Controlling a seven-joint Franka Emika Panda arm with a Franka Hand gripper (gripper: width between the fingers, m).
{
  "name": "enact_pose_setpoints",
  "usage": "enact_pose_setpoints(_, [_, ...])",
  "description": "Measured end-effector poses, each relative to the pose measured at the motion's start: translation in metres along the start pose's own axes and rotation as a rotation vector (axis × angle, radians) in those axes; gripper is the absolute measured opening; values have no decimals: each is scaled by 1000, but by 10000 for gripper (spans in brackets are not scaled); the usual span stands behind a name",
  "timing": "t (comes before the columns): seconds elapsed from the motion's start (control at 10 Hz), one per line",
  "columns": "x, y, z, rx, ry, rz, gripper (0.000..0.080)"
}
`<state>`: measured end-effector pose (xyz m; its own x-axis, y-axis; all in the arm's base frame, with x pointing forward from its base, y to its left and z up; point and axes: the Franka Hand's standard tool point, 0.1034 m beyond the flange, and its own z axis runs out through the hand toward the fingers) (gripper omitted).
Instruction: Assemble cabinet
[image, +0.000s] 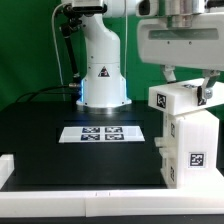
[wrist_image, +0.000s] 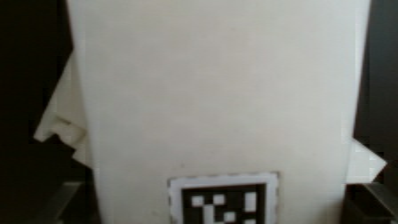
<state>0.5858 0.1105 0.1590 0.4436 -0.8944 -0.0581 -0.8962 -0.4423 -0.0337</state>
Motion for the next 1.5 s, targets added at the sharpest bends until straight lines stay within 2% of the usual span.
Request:
enact_pose_setpoints(0.7, [-11, -7, -2, 30, -18, 614, 560])
enact_pose_setpoints(0.9, [-7, -7, -2, 32, -34, 698, 560])
enact_pose_setpoints(1.1, [-14, -10, -2, 37, -57, 710, 567])
enact_pose_setpoints(1.2, [-15, -10, -3, 41, -63, 690, 726])
enact_pose_setpoints(1.3, [-15, -14, -11, 68, -76, 691, 784])
enact_pose_setpoints(1.5, [-18, -17, -25, 91, -82, 677, 795])
